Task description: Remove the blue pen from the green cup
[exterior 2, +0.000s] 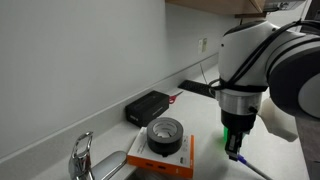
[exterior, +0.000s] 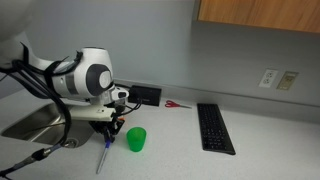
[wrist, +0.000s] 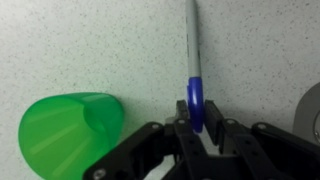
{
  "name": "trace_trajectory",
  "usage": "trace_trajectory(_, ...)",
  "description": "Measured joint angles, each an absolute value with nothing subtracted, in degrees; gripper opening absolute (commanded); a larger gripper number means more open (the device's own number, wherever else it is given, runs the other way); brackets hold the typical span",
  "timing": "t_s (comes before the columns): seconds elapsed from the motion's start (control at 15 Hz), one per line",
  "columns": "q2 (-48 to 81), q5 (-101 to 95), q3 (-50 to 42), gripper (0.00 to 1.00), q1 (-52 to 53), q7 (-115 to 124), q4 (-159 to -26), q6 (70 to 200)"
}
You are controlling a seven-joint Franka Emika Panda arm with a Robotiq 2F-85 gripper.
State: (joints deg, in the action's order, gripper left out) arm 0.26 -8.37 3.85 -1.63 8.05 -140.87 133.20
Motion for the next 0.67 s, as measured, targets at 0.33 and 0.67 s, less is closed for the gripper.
trace_trajectory(0.33,2.45,-9.39,3.67,0.93,-1.62,8.05,-138.94,133.76)
trace_trajectory(0.67,2.59,-9.45,3.36,1.00,-1.62,8.05,-137.94,133.90)
